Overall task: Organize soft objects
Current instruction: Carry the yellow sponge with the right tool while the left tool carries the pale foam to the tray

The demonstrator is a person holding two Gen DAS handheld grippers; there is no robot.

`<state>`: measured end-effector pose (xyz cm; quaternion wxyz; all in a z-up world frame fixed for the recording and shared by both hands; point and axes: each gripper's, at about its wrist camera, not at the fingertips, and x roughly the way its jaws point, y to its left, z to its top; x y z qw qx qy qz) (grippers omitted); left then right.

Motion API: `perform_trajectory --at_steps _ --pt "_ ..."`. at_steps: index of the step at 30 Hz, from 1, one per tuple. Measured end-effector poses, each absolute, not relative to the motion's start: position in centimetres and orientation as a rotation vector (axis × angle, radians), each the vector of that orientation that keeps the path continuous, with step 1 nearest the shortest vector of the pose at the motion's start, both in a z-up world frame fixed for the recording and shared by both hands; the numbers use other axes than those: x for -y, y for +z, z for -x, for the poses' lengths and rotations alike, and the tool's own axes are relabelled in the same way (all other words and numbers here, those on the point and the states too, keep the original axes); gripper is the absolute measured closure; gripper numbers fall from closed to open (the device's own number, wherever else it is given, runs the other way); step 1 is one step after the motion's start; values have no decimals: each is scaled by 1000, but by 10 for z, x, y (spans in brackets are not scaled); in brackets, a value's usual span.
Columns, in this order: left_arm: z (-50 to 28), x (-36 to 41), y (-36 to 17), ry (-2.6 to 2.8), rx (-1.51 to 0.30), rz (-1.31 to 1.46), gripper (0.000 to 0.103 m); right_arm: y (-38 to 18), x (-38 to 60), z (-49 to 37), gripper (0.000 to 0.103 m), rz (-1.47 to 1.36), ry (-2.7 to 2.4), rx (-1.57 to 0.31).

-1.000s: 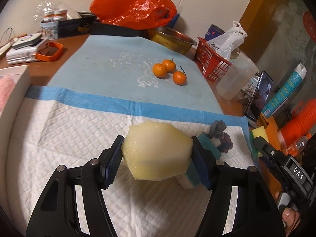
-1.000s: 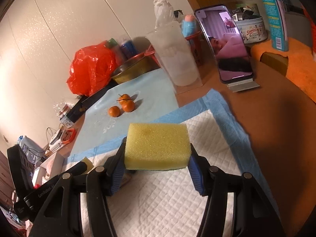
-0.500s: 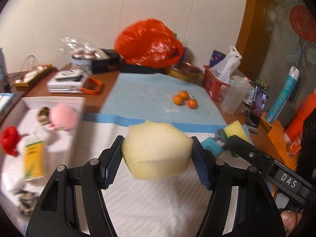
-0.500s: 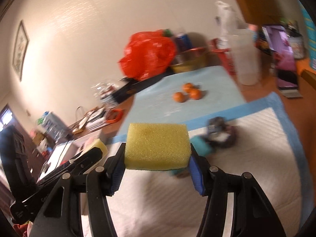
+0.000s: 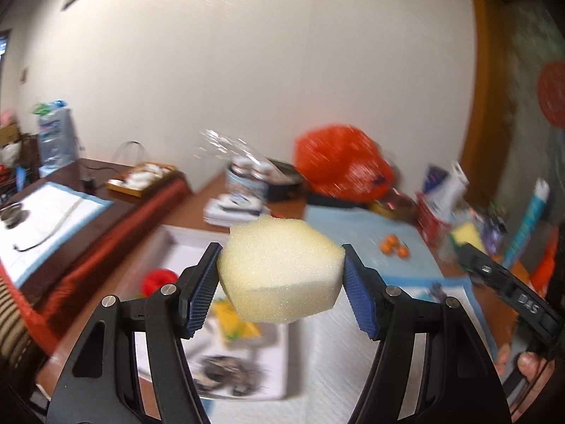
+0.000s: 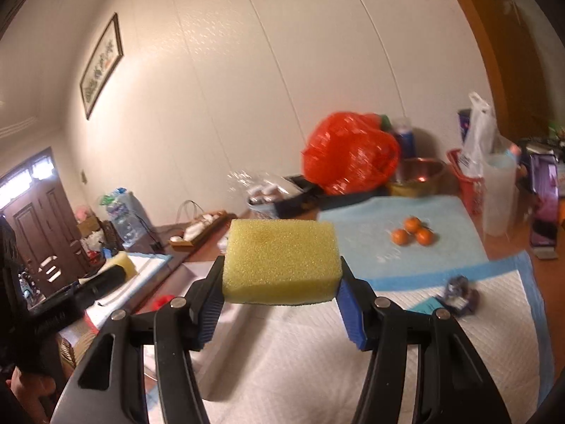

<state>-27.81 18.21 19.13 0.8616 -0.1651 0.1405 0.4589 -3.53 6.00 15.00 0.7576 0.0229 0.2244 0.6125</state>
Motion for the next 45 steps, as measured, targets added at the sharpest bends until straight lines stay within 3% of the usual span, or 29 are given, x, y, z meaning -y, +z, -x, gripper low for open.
perform_trajectory --at_steps 14,45 --pt "343 -195 198 1056 -244 358 36 174 -75 65 45 -72 1397 -417" --pt "355 -237 171 1048 -339 392 36 169 -110 99 44 -51 1409 -433"
